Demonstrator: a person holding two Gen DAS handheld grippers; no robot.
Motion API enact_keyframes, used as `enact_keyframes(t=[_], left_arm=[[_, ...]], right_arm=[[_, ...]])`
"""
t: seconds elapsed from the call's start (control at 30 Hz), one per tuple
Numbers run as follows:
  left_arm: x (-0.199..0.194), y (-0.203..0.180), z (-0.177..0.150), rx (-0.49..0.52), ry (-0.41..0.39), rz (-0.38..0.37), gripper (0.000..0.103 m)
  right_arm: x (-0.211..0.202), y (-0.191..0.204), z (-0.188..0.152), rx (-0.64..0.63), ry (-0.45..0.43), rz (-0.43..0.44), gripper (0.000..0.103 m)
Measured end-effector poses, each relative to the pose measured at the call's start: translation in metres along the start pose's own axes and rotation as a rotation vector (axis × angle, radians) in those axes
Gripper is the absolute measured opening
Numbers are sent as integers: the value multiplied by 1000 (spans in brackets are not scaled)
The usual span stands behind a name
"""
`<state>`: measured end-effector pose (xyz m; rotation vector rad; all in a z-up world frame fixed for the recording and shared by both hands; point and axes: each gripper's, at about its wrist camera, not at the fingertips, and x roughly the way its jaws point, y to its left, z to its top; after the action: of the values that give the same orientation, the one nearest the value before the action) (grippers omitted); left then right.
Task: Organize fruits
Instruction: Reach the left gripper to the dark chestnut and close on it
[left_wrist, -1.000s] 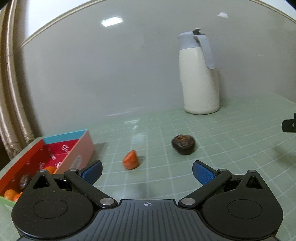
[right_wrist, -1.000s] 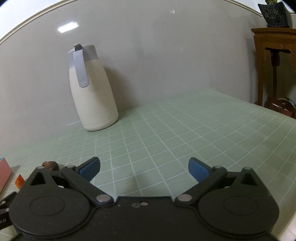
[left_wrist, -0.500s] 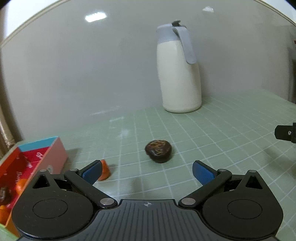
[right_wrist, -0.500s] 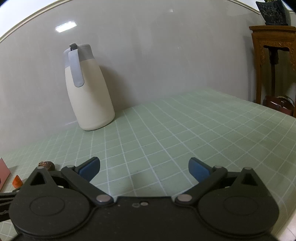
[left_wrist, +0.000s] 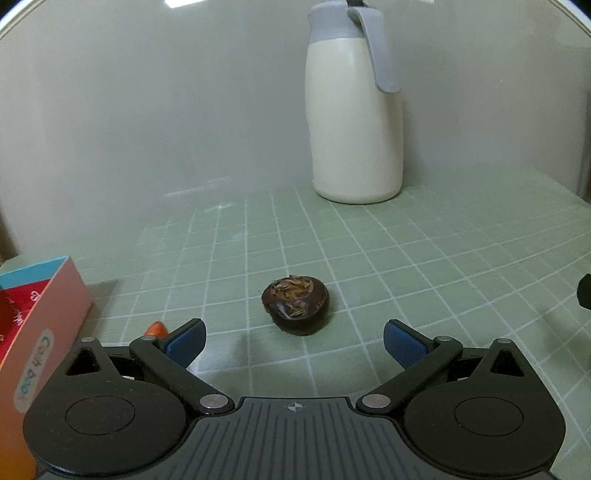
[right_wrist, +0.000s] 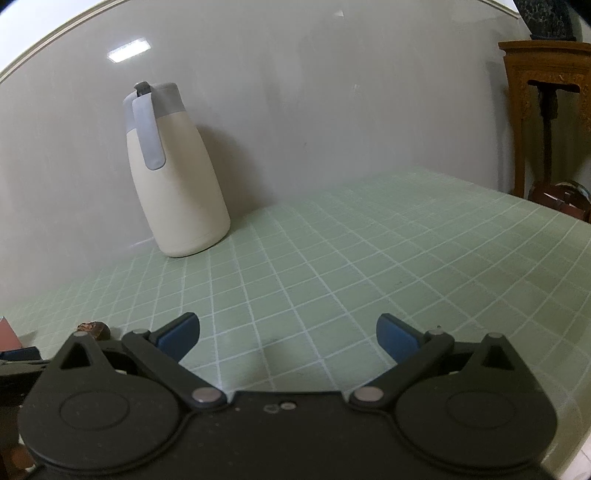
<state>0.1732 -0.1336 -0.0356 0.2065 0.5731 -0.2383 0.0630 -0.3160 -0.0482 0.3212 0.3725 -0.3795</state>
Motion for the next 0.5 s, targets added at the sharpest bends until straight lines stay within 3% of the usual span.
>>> enact_keyframes(t=[0.13,0.2,0.23,0.5], left_arm=[[8,-4,5,6,6,-6,100],[10,-4,5,8,20,-13,86],[13,-3,6,4,35,-24,84],[23,-2,8,-13,59,-35,82]], right_arm=[[0,1,0,3,2,5,102],[1,0,0,5,6,7,103],[1,1,0,7,9,9,103],[4,0,1,15,19,19,103]])
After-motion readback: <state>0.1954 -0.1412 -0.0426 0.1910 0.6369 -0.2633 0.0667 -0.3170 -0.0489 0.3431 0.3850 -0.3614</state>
